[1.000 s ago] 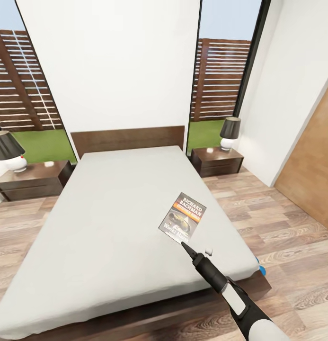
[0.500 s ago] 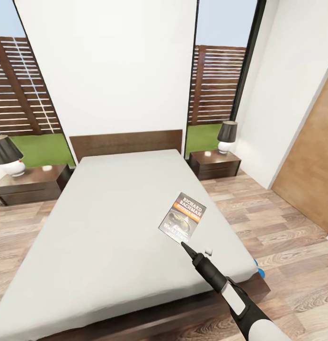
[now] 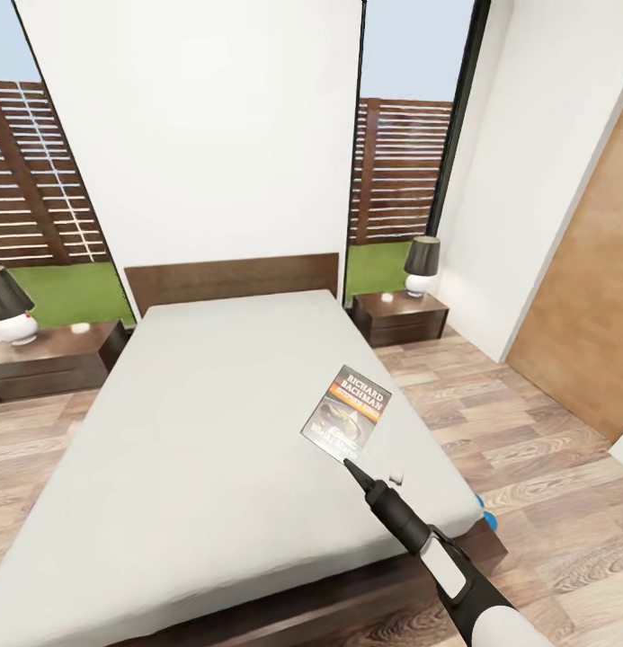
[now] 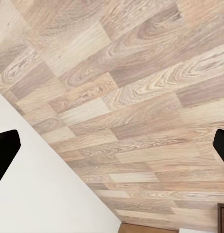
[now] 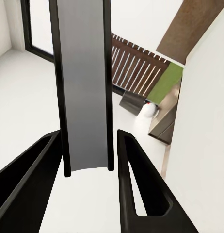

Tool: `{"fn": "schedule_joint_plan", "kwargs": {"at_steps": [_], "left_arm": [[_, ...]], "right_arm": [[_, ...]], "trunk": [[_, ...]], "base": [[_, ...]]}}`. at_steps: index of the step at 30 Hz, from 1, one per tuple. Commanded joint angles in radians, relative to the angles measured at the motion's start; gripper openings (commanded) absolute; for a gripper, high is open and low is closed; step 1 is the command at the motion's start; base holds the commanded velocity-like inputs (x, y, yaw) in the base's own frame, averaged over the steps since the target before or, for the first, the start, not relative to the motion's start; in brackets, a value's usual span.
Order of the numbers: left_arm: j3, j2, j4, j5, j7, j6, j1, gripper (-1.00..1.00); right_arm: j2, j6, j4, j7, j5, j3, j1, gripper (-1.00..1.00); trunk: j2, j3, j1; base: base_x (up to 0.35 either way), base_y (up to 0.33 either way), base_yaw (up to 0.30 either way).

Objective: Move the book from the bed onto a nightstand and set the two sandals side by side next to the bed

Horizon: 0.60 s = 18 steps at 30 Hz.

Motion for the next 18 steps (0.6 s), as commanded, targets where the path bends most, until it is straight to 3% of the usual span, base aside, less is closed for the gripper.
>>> {"fn": "schedule_joint_plan", "kwargs": {"at_steps": [1,18], "left_arm": [[-0.009,0.0,-0.001,0.01,0.002,-0.003,0.0,1.0],[-0.009,0.0,-0.001,0.01,0.002,-0.003,0.0,1.0]], "right_arm": [[0.0,0.01,0.001,0.002,-0.007,0.0,-0.001,-1.0],[0.0,0.01,0.0,0.002,-0.007,0.001,-0.001,-1.0]], "trunk": [[-0.002,0.0,0.001],[-0.002,0.027,0.001]], "base": [[0.0,0.0,-0.078],[0.0,0.0,-0.078]]}}
